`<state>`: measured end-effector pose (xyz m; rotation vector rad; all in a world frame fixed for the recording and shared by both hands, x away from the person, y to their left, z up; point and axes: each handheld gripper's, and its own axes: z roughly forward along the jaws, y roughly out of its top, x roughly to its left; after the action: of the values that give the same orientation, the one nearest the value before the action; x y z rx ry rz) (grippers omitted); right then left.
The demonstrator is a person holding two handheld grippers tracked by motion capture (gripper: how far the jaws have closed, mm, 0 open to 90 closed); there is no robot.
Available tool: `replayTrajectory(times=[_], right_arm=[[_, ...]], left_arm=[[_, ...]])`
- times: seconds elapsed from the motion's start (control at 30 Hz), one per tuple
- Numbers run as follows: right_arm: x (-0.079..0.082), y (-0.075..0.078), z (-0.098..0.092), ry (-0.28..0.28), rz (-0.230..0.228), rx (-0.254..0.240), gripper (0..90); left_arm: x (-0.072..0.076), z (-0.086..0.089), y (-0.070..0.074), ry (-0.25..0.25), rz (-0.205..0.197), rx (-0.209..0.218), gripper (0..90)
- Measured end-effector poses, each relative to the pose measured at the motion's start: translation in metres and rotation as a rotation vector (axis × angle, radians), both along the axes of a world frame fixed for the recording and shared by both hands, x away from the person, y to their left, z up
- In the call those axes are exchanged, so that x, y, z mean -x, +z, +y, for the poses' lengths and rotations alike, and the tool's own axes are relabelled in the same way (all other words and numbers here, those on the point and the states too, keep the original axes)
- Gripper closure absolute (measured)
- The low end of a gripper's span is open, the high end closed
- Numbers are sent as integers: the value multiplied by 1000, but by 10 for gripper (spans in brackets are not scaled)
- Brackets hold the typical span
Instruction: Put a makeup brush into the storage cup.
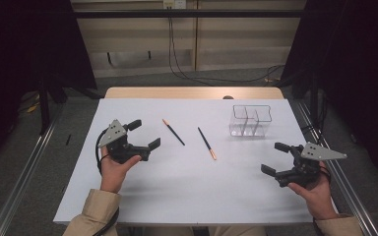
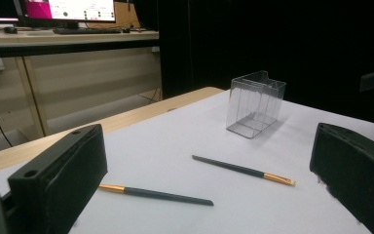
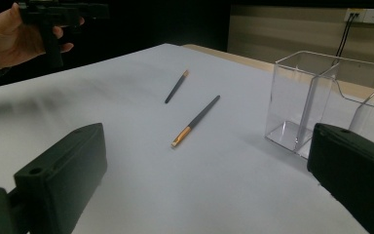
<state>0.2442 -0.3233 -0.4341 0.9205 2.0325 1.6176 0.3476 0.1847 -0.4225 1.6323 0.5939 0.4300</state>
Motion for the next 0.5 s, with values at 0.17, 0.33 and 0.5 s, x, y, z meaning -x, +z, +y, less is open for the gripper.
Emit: replayTrajectory(times=[0.17, 0.33, 0.5], right_arm=[[0, 0, 0, 0, 1, 0, 5], [0, 0, 1, 2, 1, -1, 5], [1, 0, 1, 1, 0, 0, 5]], left_arm=[[-7, -9, -2, -9, 8, 5, 0], [-15, -18, -6, -1, 25, 17, 0], [-23, -26, -9, -11, 36, 20, 1]])
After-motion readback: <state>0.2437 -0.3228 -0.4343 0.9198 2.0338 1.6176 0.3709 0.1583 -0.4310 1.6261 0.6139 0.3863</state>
